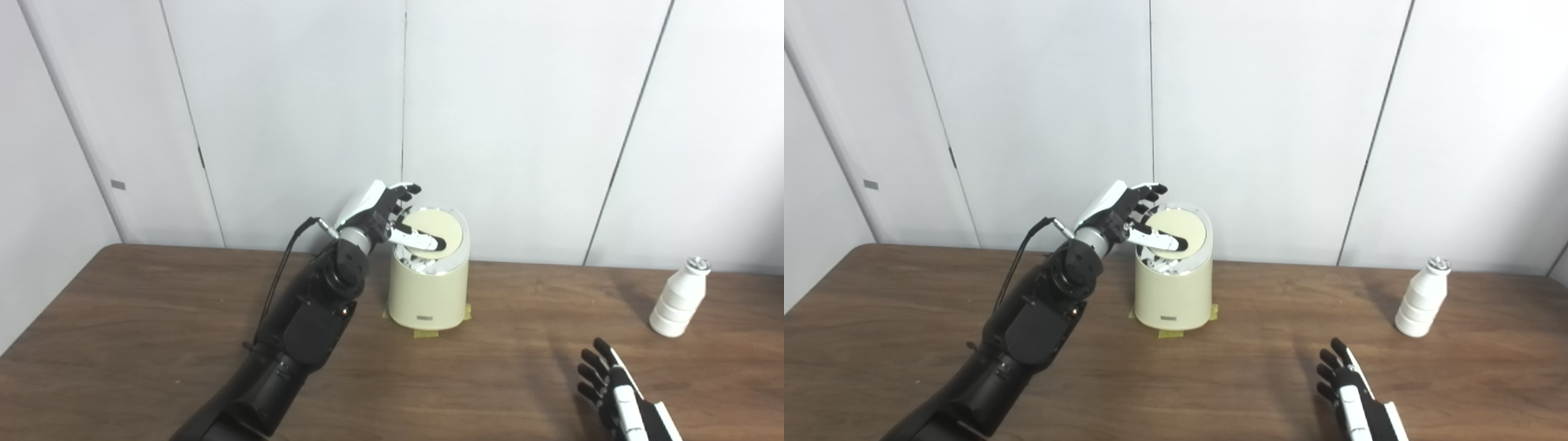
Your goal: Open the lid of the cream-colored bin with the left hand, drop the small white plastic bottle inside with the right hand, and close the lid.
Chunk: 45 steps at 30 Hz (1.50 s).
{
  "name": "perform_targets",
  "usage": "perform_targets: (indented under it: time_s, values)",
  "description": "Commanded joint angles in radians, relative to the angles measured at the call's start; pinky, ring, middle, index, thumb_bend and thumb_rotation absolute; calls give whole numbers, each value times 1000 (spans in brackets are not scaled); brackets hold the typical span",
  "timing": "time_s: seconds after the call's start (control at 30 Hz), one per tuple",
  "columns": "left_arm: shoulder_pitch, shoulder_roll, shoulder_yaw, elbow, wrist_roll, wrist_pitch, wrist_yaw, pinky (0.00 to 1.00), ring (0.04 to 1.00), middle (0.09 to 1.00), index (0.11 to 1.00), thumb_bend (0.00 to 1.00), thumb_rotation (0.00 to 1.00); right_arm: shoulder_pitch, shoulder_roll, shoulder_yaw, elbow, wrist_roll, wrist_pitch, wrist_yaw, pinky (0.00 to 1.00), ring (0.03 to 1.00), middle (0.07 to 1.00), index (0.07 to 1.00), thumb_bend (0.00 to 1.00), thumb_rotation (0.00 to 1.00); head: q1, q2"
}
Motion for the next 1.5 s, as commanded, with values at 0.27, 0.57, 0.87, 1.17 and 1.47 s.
perform_targets:
  time_s: [0.27, 0.57, 0.87, 1.17, 1.47]
  values:
    - [-81, 30, -51, -7, 79, -66, 31, 734, 836, 888, 899, 852, 75, -11, 17, -9, -47, 13, -18, 3, 892, 911, 930, 956, 546, 929, -1, 10]
    - [-75, 62, -110, -14, 167, -100, 39, 727, 845, 869, 880, 872, 1, -8, 15, -6, -67, 5, -3, 1, 887, 907, 925, 950, 561, 927, -9, 20]
    - [-47, 88, -155, -51, 238, -89, 2, 735, 848, 891, 890, 883, 0, -4, 26, -5, -93, 2, 25, -9, 884, 902, 918, 943, 583, 913, -19, 36]
    - [-7, 107, -193, -48, 304, -131, 25, 756, 832, 866, 887, 912, 0, -1, 28, -10, -108, 22, 42, -10, 891, 909, 921, 944, 583, 908, -29, 46]
    - [24, 114, -212, -46, 335, -153, 23, 773, 834, 864, 890, 912, 0, 1, 27, -16, -116, 45, 50, -11, 897, 909, 921, 946, 591, 887, -29, 55]
